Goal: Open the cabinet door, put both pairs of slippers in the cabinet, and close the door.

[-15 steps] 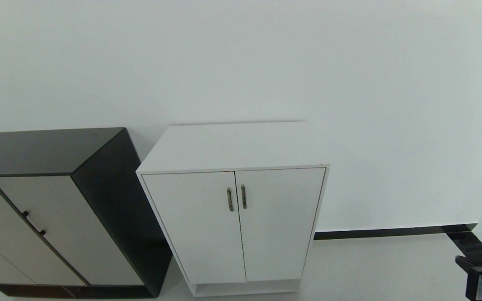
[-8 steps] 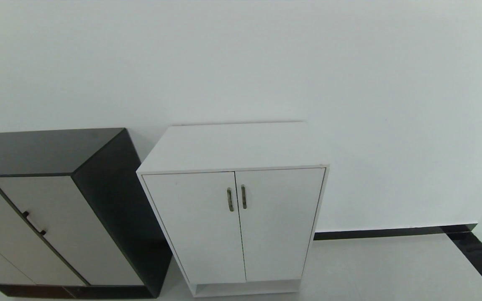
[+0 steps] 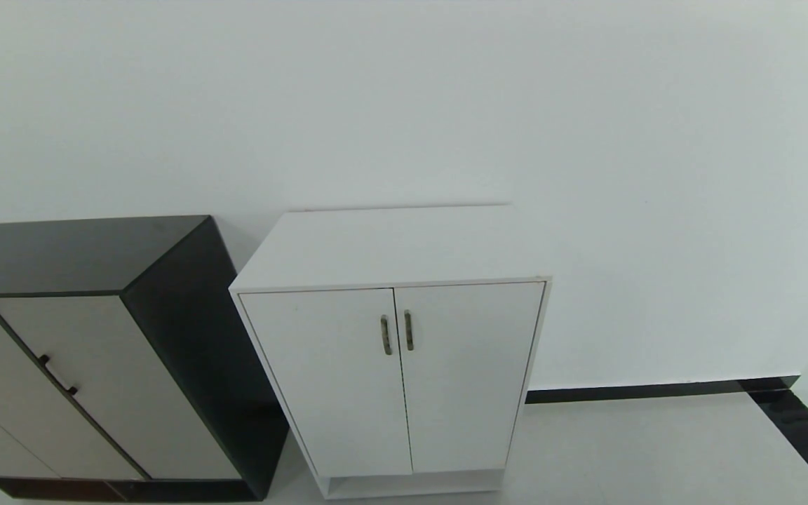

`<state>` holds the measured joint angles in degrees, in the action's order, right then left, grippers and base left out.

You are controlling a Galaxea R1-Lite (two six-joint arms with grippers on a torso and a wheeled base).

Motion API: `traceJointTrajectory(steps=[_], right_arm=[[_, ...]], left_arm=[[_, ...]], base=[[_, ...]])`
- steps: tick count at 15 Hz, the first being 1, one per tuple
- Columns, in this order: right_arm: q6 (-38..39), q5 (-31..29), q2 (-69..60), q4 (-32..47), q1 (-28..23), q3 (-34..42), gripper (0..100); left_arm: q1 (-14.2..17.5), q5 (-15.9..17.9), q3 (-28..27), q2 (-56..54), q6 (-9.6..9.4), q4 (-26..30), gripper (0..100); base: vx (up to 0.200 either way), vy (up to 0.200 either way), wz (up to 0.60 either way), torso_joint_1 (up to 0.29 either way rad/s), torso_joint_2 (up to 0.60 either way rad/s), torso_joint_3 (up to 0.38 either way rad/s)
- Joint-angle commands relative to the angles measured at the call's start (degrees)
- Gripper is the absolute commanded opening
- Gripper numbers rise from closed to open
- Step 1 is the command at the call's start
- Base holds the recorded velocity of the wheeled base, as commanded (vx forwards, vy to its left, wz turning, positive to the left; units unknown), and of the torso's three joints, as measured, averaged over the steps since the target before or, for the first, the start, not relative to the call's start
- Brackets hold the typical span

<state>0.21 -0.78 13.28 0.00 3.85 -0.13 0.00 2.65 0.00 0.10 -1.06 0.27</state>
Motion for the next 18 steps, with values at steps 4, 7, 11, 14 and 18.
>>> traceJointTrajectory(steps=[4, 7, 11, 14, 18], right_arm=[[-0.3, 0.2, -9.0, 0.2, -4.0, 0.0, 0], [-0.2, 0.2, -13.2, 0.1, -4.3, 0.1, 0], [0.1, 0.3, -13.2, 0.1, -4.3, 0.1, 0], [0.1, 0.3, -13.3, 0.1, -4.2, 0.1, 0], [0.1, 0.3, -13.3, 0.1, -4.2, 0.1, 0]], left_arm=[[0.0, 0.0, 0.0, 0.0, 0.01, 0.0, 0], [0.0, 0.0, 0.0, 0.0, 0.01, 0.0, 0], [0.0, -0.1, 0.0, 0.0, 0.01, 0.0, 0], [0.0, -0.1, 0.0, 0.0, -0.08, 0.0, 0], [0.0, 0.0, 0.0, 0.0, -0.08, 0.0, 0]], base=[[0.000, 0.000, 0.00, 0.000, 0.00, 0.000], [0.000, 0.000, 0.00, 0.000, 0.00, 0.000], [0.000, 0.000, 0.00, 0.000, 0.00, 0.000], [0.000, 0.000, 0.00, 0.000, 0.00, 0.000], [0.000, 0.000, 0.00, 0.000, 0.00, 0.000]])
